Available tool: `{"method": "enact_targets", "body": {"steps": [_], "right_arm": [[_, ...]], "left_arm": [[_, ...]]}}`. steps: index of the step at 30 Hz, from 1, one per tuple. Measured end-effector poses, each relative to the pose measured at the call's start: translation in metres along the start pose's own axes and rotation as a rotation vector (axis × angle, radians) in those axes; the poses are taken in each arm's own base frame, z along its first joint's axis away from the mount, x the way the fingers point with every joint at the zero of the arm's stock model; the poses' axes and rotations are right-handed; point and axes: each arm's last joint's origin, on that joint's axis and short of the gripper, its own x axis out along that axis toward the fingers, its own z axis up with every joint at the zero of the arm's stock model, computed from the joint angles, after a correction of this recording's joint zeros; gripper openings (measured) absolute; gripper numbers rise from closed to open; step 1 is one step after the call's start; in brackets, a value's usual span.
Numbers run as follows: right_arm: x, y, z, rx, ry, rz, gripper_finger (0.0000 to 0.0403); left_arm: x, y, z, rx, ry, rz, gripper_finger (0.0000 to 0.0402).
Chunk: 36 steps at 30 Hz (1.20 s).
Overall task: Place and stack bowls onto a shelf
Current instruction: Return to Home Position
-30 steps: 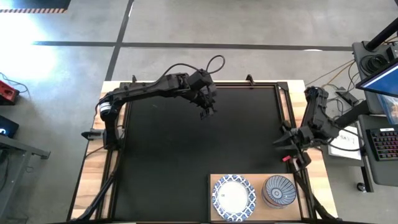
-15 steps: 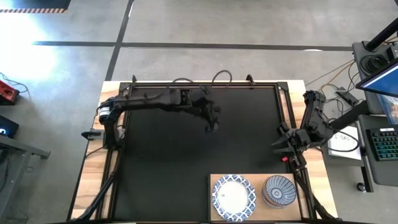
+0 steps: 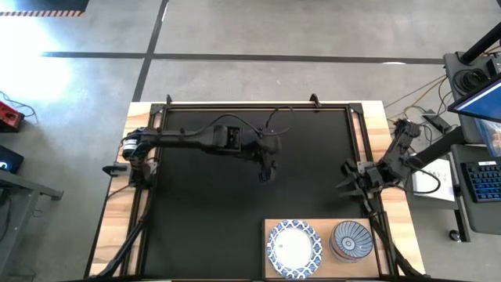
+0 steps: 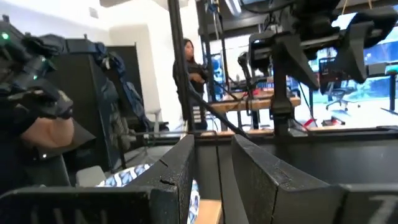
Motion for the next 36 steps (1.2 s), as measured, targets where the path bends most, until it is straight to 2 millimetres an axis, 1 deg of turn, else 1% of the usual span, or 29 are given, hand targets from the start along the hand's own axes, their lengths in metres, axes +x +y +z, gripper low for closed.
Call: {"method": "enact_targets", "body": {"steps": [7,12,15,20,28,33,36], "right_arm": [[0.006,-0.01,0.001,-0.036,-0.024,-0.04,0.0098],[0.009,-0.023,0.001,-0.095,-0.028,-0.148,0.0098],[0.011,-0.03,0.0,-0.106,-0.025,-0.146,0.0098],[0.012,-0.046,-0.002,-0.103,0.008,-0.213,0.0098],[0.008,-0.069,-0.009,-0.038,0.094,-0.324,0.0098],[0.006,-0.077,-0.011,-0.008,0.118,-0.375,0.0098],[0.004,-0.079,-0.012,-0.003,0.123,-0.423,0.0097]], "left_arm": [[0.0,-0.002,0.0,0.003,-0.001,-0.005,0.0224],[0.0,-0.003,0.0,0.003,-0.008,-0.005,0.0224],[0.0,-0.003,0.0,0.003,-0.008,-0.005,0.0224],[0.0,-0.003,0.002,0.001,-0.027,-0.007,0.0224],[0.0,-0.003,0.004,0.009,-0.04,-0.009,0.0224],[0.001,-0.003,0.003,0.013,-0.036,-0.005,0.0224],[0.002,-0.002,-0.001,0.018,-0.011,0.01,0.0224]]}}
